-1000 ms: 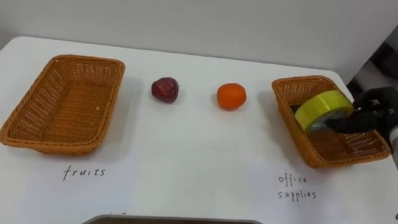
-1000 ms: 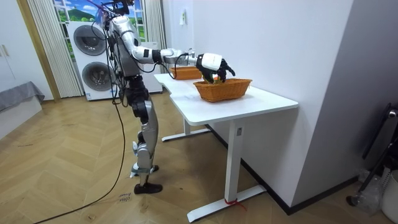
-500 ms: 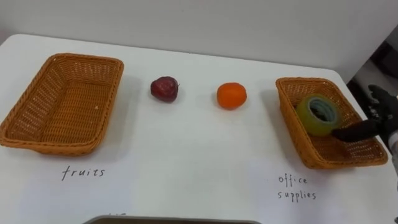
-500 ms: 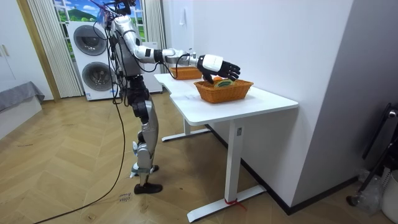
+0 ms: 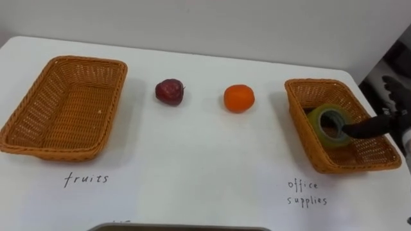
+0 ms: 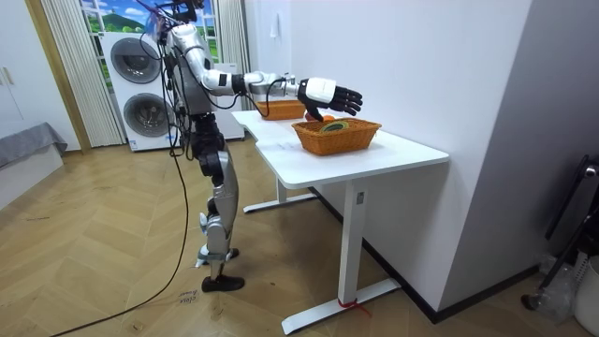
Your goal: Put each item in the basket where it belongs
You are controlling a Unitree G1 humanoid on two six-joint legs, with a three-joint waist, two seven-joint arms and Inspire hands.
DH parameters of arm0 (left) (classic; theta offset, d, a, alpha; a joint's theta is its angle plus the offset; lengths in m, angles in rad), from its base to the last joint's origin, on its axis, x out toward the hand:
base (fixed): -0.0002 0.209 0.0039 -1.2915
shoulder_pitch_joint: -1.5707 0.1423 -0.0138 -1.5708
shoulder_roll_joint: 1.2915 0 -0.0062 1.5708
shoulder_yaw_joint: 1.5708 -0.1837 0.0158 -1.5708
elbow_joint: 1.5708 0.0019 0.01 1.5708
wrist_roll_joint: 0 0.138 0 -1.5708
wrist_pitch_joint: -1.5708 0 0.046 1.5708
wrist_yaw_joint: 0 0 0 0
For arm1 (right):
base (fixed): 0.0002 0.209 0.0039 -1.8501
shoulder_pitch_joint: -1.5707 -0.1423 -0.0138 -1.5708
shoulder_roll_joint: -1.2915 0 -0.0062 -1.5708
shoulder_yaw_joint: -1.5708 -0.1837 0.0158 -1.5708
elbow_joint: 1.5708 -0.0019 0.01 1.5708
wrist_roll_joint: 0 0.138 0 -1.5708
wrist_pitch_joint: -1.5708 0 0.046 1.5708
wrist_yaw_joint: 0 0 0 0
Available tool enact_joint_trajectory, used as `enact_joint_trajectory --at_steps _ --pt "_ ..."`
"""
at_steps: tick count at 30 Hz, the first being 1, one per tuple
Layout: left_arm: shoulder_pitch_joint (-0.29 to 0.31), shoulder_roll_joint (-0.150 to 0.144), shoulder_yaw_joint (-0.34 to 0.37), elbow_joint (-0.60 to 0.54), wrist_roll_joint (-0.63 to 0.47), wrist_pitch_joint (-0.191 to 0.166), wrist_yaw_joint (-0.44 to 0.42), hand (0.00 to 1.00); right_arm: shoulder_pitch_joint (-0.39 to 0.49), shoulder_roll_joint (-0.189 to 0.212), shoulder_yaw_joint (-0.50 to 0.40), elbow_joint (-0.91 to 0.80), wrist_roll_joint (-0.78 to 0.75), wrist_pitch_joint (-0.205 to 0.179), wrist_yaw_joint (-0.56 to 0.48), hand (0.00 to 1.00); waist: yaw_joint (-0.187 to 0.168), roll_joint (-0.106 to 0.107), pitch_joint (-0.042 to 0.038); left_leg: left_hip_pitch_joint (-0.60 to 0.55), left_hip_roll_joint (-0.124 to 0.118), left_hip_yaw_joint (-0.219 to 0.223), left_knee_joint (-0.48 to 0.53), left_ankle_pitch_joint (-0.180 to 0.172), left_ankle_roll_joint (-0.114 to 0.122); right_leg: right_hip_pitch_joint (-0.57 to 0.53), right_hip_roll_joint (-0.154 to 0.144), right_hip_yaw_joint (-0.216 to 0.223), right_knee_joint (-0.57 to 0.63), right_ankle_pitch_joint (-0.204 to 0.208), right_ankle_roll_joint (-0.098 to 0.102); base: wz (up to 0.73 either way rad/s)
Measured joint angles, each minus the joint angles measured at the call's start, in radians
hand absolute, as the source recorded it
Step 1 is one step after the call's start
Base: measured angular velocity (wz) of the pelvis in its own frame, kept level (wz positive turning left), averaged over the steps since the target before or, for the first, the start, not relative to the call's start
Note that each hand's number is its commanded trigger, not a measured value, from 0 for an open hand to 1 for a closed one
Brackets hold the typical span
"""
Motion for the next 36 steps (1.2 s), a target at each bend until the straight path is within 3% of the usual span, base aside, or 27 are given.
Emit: enact_joint_trajectory --at_steps 4,16,31,36 --pt "0.001 -0.004 -0.001 0.000 0.000 0.001 0.015 0.00 0.000 0.000 0.008 -0.033 0.002 0.019 0.000 0.00 0.000 0.004 0.0000 0.000 0.000 0.007 -0.001 0.000 0.000 -0.003 0.001 0.012 0.002 0.000 0.000 -0.04" --pt "0.004 -0.010 -0.023 0.015 -0.028 -0.007 0.017 0.00 -0.001 0.000 0.071 -0.290 0.034 0.019 -0.003 0.00 0.006 0.011 0.0018 0.011 0.004 0.026 -0.011 0.000 0.000 -0.008 0.003 0.023 0.011 0.000 0.000 -0.05" --pt "0.006 -0.011 -0.024 -0.001 -0.027 -0.028 0.029 0.00 -0.088 0.000 0.074 -0.417 -0.004 0.019 0.000 0.00 0.028 -0.008 0.0052 -0.015 0.004 0.020 -0.002 0.000 0.000 -0.027 0.003 0.021 0.010 0.000 0.000 0.00" --pt "0.005 -0.011 -0.036 0.007 -0.027 -0.027 0.020 0.00 -0.107 0.000 0.113 -0.417 -0.017 0.019 0.024 0.00 0.031 -0.011 0.0059 -0.015 0.004 0.011 -0.001 0.000 0.000 -0.025 0.003 0.015 0.011 0.000 0.000 0.03"
